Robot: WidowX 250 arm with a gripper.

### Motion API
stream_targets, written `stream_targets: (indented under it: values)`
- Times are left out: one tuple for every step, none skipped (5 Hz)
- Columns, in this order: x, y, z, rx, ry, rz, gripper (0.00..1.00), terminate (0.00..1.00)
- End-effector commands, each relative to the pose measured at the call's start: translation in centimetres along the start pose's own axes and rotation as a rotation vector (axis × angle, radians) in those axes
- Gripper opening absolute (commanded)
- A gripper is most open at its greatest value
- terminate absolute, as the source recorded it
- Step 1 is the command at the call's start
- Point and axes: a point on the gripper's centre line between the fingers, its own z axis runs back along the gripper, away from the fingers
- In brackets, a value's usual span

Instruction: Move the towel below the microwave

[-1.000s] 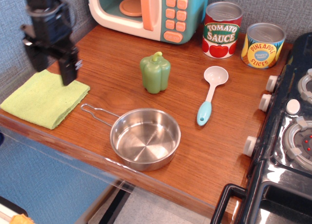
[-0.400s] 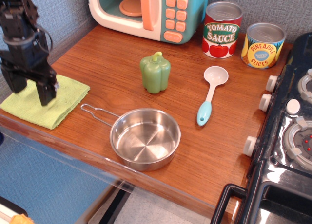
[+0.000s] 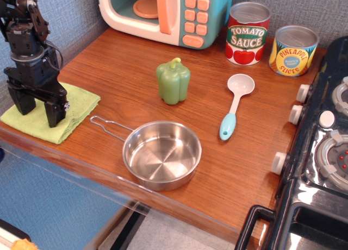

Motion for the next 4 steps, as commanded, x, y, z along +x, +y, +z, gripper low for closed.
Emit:
stream_targets:
  values:
    - [1.8, -0.6, -0.9, -0.027, 0.009, -0.036, 1.00, 0.00]
    - [4.6, -3.1, -1.6, -0.081, 0.014, -0.052, 1.00, 0.00]
    - [8.5, -5.2, -1.3, -0.123, -0.022, -0.077, 1.00, 0.00]
    - [11.1, -7.7, -0.8, -0.160, -0.053, -0.128, 1.00, 0.00]
